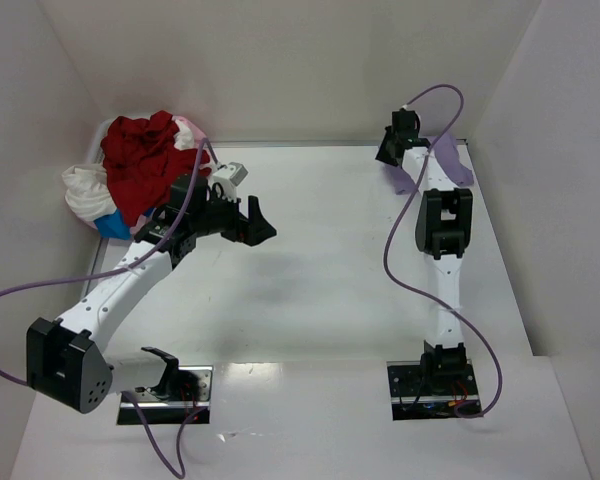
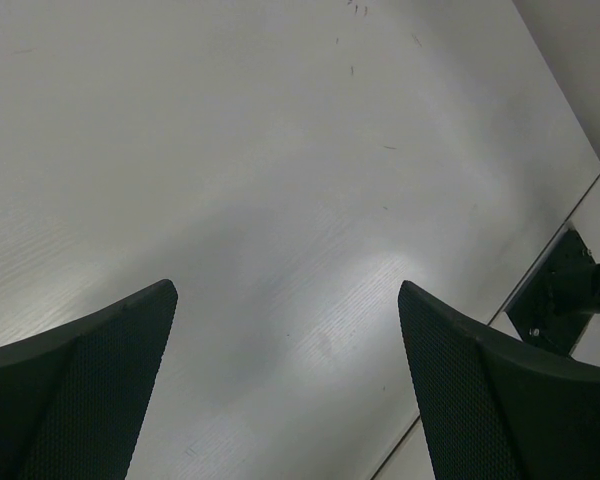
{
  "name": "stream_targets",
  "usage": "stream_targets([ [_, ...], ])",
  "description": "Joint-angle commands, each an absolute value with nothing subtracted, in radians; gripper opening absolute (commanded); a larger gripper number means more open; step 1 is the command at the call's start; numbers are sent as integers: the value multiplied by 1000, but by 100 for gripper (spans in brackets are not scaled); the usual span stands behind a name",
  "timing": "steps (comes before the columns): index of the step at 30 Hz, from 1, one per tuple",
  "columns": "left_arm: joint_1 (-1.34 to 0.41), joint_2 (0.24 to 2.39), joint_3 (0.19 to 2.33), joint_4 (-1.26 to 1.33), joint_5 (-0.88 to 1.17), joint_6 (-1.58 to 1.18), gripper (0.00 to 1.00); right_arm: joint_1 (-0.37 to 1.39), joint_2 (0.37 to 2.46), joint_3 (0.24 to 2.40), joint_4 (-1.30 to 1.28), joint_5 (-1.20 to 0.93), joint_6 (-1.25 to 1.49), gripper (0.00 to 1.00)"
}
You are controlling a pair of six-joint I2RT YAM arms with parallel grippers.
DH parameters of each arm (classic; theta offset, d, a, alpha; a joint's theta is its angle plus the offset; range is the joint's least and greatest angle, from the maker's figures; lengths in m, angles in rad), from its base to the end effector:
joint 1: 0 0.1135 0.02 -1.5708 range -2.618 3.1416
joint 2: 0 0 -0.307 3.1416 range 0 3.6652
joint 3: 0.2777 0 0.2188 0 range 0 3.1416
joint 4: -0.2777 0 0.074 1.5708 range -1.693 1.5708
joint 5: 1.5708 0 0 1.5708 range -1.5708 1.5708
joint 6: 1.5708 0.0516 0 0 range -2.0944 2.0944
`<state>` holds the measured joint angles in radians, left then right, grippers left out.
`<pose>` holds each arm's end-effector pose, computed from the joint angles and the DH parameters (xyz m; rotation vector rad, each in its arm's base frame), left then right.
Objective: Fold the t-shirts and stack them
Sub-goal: Put the neatly folded tshirt into the corner of the board with the right arm
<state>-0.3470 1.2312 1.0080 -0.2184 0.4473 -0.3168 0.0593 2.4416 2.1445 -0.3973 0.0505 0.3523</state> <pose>0.2230 -0.1044 0.3634 0.3268 2.0485 -0.8653 0.5692 0.0312 0.2267 0.3578 2.2408 0.1612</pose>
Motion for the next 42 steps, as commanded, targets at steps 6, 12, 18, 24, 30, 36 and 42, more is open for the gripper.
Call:
stream_targets([
  [6, -314, 1269, 1043, -207, 454, -302, 99, 74, 2598, 2380, -491, 64, 333, 30],
  [12, -305, 1289, 1052, -207, 454, -302, 99, 74, 2687, 2517, -552, 121, 333, 30],
  [18, -296, 1307, 1062, -216, 454, -302, 99, 74, 2717, 2553, -581, 256, 324, 30],
  [24, -296, 1316, 1062, -216, 463, -302, 99, 64, 2726, 2583, -591, 311, 356, 31],
  [30, -296, 1316, 1062, -216, 463, -311, 99, 35, 2737, 2594, -591, 315, 379, 31],
  [36, -296, 1325, 1062, -216, 463, -321, 99, 35, 2757, 2619, -560, 233, 370, 34],
  [42, -296, 1334, 1071, -216, 463, -321, 99, 35, 2777, 2657, -542, 210, 359, 35],
])
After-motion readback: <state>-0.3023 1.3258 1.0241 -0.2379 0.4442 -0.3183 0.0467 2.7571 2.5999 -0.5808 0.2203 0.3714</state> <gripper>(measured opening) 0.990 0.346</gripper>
